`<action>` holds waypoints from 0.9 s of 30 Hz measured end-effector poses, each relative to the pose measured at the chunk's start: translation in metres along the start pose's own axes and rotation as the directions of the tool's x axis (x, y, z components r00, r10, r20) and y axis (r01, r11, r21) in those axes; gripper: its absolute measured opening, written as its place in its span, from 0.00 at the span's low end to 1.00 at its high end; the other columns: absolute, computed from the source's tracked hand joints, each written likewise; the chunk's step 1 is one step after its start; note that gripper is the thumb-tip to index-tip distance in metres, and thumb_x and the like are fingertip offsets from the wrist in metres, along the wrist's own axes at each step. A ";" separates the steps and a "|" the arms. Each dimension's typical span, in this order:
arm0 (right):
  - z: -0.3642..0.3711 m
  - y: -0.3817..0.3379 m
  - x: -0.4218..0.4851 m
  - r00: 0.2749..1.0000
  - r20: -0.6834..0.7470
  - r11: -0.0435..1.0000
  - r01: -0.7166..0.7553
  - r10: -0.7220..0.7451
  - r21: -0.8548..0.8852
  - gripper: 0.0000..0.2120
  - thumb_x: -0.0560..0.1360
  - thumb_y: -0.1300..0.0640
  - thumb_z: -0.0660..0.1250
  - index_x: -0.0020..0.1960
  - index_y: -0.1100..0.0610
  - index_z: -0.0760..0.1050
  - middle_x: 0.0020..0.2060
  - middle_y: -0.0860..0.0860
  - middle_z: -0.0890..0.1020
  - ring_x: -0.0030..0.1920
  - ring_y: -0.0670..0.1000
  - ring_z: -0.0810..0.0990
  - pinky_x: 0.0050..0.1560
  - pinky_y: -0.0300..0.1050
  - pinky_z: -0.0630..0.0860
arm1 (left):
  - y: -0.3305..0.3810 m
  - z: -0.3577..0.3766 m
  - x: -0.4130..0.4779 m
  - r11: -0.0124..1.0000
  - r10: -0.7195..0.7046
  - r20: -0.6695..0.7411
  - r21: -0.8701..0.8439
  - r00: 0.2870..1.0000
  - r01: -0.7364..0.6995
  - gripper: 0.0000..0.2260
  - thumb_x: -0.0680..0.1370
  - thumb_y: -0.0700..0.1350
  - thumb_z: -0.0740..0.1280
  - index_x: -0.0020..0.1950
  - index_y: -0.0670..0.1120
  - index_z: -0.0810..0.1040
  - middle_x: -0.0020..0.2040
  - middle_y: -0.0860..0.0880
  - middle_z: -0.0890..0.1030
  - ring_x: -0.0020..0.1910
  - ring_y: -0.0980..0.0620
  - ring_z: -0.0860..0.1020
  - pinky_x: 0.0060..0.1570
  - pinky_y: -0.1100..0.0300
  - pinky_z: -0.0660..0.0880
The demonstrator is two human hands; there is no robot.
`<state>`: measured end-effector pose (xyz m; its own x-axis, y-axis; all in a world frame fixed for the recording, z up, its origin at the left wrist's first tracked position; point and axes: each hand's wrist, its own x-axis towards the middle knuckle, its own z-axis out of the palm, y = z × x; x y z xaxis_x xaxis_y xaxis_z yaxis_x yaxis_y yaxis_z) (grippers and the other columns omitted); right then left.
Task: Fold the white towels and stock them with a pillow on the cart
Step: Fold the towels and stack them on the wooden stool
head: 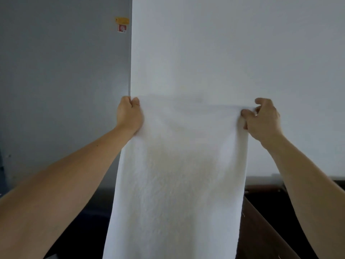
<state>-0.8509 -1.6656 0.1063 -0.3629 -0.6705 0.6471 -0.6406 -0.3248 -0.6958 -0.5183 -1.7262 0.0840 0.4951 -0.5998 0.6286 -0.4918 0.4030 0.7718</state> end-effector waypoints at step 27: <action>0.039 -0.033 0.074 0.992 -0.111 0.931 0.100 -0.064 0.351 0.06 0.76 0.60 0.62 0.50 0.54 0.76 0.39 0.53 0.83 0.34 0.52 0.85 0.41 0.51 0.84 | 0.043 -0.016 0.073 0.995 0.010 0.082 -0.095 0.997 -0.003 0.07 0.84 0.48 0.57 0.52 0.47 0.70 0.41 0.54 0.73 0.35 0.50 0.78 0.21 0.67 0.71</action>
<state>-0.8299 -1.7305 0.1654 -0.3941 -0.5698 0.7211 -0.3948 -0.6035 -0.6927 -0.4918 -1.7410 0.1647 0.4298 -0.6500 0.6267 -0.4226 0.4686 0.7758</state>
